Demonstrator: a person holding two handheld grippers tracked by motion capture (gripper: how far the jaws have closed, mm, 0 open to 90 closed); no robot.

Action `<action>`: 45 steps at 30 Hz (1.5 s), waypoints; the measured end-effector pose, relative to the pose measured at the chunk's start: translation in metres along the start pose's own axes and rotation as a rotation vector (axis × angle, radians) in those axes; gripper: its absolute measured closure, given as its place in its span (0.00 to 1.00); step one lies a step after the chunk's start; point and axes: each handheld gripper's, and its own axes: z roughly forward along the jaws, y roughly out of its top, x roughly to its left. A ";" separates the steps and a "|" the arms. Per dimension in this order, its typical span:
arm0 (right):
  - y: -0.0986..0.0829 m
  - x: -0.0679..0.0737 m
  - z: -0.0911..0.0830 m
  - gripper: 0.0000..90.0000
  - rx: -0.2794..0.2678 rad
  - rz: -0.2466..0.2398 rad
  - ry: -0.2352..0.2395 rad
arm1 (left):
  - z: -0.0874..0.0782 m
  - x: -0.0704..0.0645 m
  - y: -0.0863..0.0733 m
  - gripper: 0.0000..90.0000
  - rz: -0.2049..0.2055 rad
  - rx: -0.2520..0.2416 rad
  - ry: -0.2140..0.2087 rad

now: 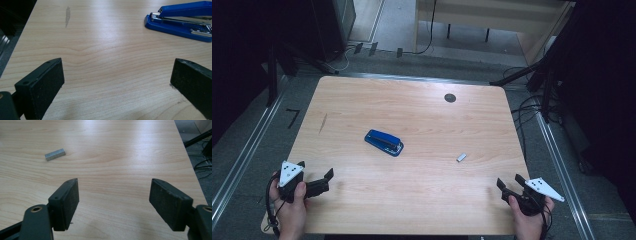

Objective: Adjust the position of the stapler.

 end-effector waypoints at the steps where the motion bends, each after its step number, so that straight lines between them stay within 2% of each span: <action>1: 0.000 0.000 0.000 0.30 -0.004 0.004 -0.003 | 0.000 0.000 0.000 0.00 0.000 0.003 -0.001; 5: 0.001 0.000 -0.001 0.31 -0.004 0.001 -0.002 | 0.002 0.000 0.001 0.00 -0.004 -0.001 -0.002; 6: 0.003 0.002 -0.003 0.38 0.010 0.005 0.023 | 0.002 0.000 0.001 0.00 0.000 -0.007 0.006; 7: 0.004 0.003 -0.004 0.41 0.012 0.002 0.029 | 0.003 0.000 0.002 0.00 -0.001 0.000 0.009; 12: 0.012 0.012 -0.006 0.43 0.022 -0.045 0.047 | 0.006 0.000 0.003 0.00 -0.008 0.013 0.016; 14: 0.019 0.023 -0.006 0.42 0.036 -0.092 0.059 | 0.005 0.000 0.003 0.00 -0.006 0.010 0.020; 16: 0.024 0.033 -0.007 0.51 0.038 -0.140 0.071 | 0.006 -0.001 0.003 0.00 0.002 0.011 0.021; 17: 0.024 0.033 -0.007 0.51 0.038 -0.140 0.071 | 0.006 -0.001 0.003 0.00 0.002 0.011 0.021; 18: 0.029 0.040 -0.006 0.53 0.041 -0.145 0.112 | 0.006 -0.001 0.003 0.00 0.006 0.018 0.023; 19: 0.029 0.040 -0.006 0.53 0.041 -0.145 0.112 | 0.006 -0.001 0.003 0.00 0.006 0.018 0.023; 20: 0.033 0.049 -0.003 0.53 0.059 -0.166 0.132 | 0.006 -0.001 0.003 0.00 0.005 0.014 0.022; 21: 0.033 0.049 -0.003 0.53 0.059 -0.166 0.132 | 0.006 -0.001 0.003 0.00 0.005 0.014 0.022; 22: 0.036 0.058 0.001 0.55 0.069 -0.193 0.153 | 0.006 -0.001 0.003 0.00 0.004 0.014 0.021; 25: 0.041 0.069 0.008 0.58 0.084 -0.240 0.180 | 0.006 -0.001 0.003 0.00 0.007 0.012 0.018; 27: 0.044 0.072 0.011 0.58 0.086 -0.243 0.190 | 0.006 -0.001 0.003 0.00 0.007 0.010 0.017; 30: 0.054 0.086 0.019 0.57 0.073 -0.262 0.208 | 0.006 -0.001 0.003 0.00 0.005 0.015 0.020; 33: 0.058 0.090 0.024 0.58 0.069 -0.267 0.223 | 0.007 -0.001 0.004 0.00 0.004 0.026 0.025; 34: 0.064 0.093 0.030 0.61 0.089 -0.265 0.251 | 0.007 -0.002 0.004 0.00 0.005 0.022 0.028; 35: 0.064 0.093 0.030 0.61 0.089 -0.265 0.251 | 0.007 -0.002 0.004 0.00 0.005 0.022 0.028; 36: 0.069 0.095 0.035 0.61 0.115 -0.253 0.298 | 0.006 -0.001 0.003 0.00 0.011 0.017 0.024; 37: 0.072 0.096 0.036 0.62 0.114 -0.250 0.311 | 0.006 -0.001 0.003 0.00 0.007 0.014 0.023; 42: 0.080 0.104 0.044 0.61 0.115 -0.262 0.310 | 0.006 -0.002 0.003 0.00 0.007 0.020 0.027; 45: 0.084 0.108 0.049 0.61 0.122 -0.251 0.311 | 0.006 -0.002 0.003 0.00 0.010 0.021 0.030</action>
